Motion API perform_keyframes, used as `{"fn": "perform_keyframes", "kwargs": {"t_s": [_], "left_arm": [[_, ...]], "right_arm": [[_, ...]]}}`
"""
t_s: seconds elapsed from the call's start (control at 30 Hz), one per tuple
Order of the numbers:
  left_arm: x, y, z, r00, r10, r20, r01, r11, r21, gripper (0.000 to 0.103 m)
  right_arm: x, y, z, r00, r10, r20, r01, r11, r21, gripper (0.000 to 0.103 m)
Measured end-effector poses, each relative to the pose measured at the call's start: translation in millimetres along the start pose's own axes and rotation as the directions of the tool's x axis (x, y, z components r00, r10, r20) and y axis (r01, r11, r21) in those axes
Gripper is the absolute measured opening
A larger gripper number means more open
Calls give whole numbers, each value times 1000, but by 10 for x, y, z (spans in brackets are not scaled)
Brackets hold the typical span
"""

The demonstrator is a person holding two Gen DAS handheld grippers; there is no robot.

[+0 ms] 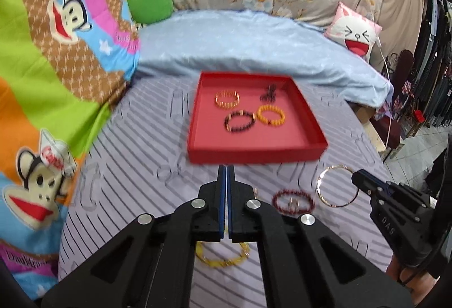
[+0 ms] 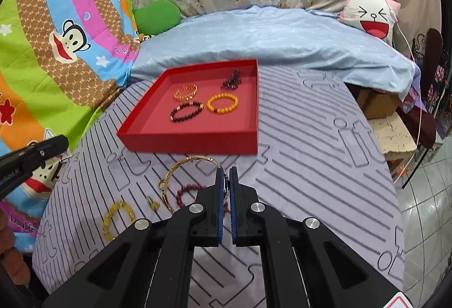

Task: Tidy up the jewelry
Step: 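Lift both bracelets and carry them over the red tray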

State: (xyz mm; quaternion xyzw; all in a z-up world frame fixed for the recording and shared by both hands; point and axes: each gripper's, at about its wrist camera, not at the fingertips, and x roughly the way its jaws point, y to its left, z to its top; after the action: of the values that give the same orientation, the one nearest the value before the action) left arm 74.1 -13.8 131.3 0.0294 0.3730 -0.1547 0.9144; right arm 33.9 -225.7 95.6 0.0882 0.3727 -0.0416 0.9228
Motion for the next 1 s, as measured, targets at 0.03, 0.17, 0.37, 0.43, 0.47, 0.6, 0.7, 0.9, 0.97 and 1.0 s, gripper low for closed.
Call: {"fn": "perform_keyframes", "kwargs": {"t_s": [0.03,0.17,0.37,0.43,0.47,0.6,0.7,0.9,0.97,1.0], "left_arm": [[-1,21,51,1000,-3,6,3,1000,-6,1],[117,180,32,1000,25,-13,-25,999,-36,2],[514,366,-457,988,22,-154,-37,995,-91,23],[622,354,-622,980,20,-200,-36,996,-77,23],[660,346,-698,976,20,-217,-36,997,-68,23],[795,335,-916,965,15,-263,-29,998,-51,23],[855,305,-1018,964,19,-266,-31,999,-41,23],[860,252,-1005,967,24,-254,-31,999,-23,9],[861,239,-1004,967,12,-254,-20,999,-27,9],[864,235,-998,967,11,-254,-19,999,-27,9]], "right_arm": [[-6,-1,34,1000,1,6,-1,1000,0,4],[12,0,40,1000,3,4,-3,1000,2,4],[110,3,-114,998,15,-54,-14,1000,18,4],[137,15,-167,997,18,-69,-17,1000,18,4],[146,26,-188,997,21,-75,-19,1000,17,4],[159,74,-237,996,24,-80,-23,1000,10,1],[190,75,-259,996,16,-87,-16,1000,7,1],[247,-73,-356,994,-18,-106,23,999,46,17],[256,-125,-405,993,-28,-115,34,998,52,21],[263,-142,-429,992,-34,-122,40,998,51,21]]}}
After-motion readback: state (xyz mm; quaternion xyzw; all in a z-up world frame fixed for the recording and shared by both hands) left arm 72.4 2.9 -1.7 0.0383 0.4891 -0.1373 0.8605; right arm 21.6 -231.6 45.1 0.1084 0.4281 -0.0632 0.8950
